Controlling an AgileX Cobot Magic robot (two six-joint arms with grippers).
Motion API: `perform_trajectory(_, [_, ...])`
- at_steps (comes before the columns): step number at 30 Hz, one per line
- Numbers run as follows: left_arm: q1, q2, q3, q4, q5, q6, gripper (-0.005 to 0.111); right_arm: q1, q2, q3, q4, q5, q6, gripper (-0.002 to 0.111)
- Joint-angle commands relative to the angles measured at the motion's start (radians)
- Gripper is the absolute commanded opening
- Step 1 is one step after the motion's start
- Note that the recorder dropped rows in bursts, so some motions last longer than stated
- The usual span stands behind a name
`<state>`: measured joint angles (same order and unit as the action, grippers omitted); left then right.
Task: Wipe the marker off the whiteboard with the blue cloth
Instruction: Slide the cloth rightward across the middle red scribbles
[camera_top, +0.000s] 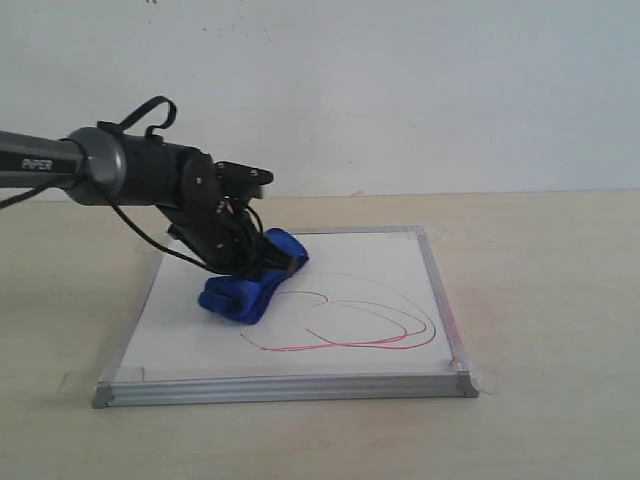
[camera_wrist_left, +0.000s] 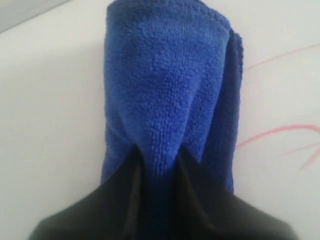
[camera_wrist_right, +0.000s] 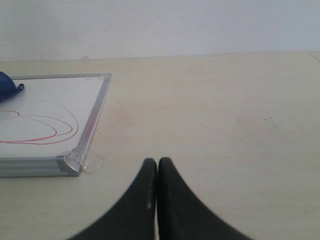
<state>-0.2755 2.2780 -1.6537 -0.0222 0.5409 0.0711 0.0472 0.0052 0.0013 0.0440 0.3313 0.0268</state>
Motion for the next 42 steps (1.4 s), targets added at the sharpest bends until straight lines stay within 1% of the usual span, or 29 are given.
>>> perform_trajectory(1, [-0.062,0.076,-0.111,-0.081,-0.010,0.004,0.004,-0.007,-0.005,-0.001,-0.001,-0.009,-0.004,0.000])
perform_trajectory(3, [-0.085,0.109,-0.164,-0.122,0.004,0.004,0.004,-0.007,-0.005,-0.001,-0.001,-0.009,-0.004,0.000])
perform_trajectory(5, [-0.107,0.135,-0.209,-0.122,0.029,0.004,0.004,-0.007,-0.005,-0.001,-0.001,-0.009,-0.004,0.000])
perform_trajectory(8, [-0.124,0.159,-0.261,-0.083,0.063,0.004,0.004,-0.007,-0.005,-0.001,-0.001,-0.009,-0.004,0.000])
perform_trajectory(11, [-0.120,0.160,-0.288,-0.018,0.110,0.004,0.004,-0.007,-0.005,-0.001,-0.001,-0.009,-0.004,0.000])
perform_trajectory(14, [-0.092,0.160,-0.315,0.095,0.193,-0.049,0.004,-0.007,-0.005,-0.001,-0.001,-0.009,-0.004,0.000])
perform_trajectory(18, [-0.034,0.157,-0.334,0.228,0.306,-0.135,0.004,-0.007,-0.005,-0.001,-0.001,-0.009,-0.004,0.000])
perform_trajectory(23, [0.041,0.135,-0.339,0.226,0.401,-0.139,0.004,-0.007,-0.005,-0.001,-0.001,-0.009,-0.004,0.000])
perform_trajectory(25, [0.055,0.128,-0.339,0.224,0.410,-0.135,0.004,-0.007,-0.005,-0.001,-0.001,-0.009,-0.004,0.000])
perform_trajectory(28, [0.053,0.125,-0.339,0.213,0.402,-0.131,0.004,-0.007,-0.005,-0.001,-0.001,-0.009,-0.004,0.000])
perform_trajectory(31, [0.027,0.125,-0.339,0.141,0.368,-0.122,0.004,-0.007,-0.005,-0.001,-0.001,-0.009,-0.004,0.000])
perform_trajectory(33, [-0.007,0.130,-0.339,0.079,0.332,-0.071,0.004,-0.007,-0.005,-0.001,-0.001,-0.009,-0.004,0.000])
perform_trajectory(35, [-0.047,0.135,-0.339,0.046,0.307,-0.027,0.004,-0.007,-0.005,-0.001,-0.001,-0.009,-0.004,0.000])
perform_trajectory(36, [-0.078,0.137,-0.339,0.032,0.295,-0.012,0.004,-0.007,-0.005,-0.001,-0.001,-0.009,-0.004,0.000])
perform_trajectory(42, [-0.216,0.188,-0.339,0.022,0.242,-0.010,0.004,-0.007,-0.005,-0.001,-0.001,-0.007,-0.004,0.000])
